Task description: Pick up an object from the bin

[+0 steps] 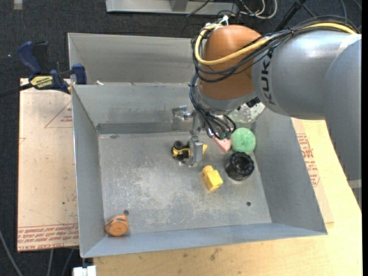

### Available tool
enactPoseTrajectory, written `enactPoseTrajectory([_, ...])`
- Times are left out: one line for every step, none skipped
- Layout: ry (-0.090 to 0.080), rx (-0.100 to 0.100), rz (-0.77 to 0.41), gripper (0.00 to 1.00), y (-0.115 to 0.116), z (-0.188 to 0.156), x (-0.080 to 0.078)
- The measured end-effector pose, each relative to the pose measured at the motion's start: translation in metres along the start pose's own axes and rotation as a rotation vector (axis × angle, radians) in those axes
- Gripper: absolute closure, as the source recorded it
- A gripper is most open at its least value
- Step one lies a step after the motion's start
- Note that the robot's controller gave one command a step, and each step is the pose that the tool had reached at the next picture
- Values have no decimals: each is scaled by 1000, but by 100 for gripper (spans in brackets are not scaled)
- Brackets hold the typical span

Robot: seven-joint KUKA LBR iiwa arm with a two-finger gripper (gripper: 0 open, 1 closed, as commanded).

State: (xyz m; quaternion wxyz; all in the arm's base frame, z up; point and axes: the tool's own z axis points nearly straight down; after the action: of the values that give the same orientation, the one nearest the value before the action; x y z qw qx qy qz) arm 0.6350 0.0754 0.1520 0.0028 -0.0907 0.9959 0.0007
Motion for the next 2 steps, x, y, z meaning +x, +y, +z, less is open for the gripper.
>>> enactPoseTrajectory([2,0,171,100,-45,57,-4])
enactPoseTrajectory([2,0,171,100,-45,57,-4])
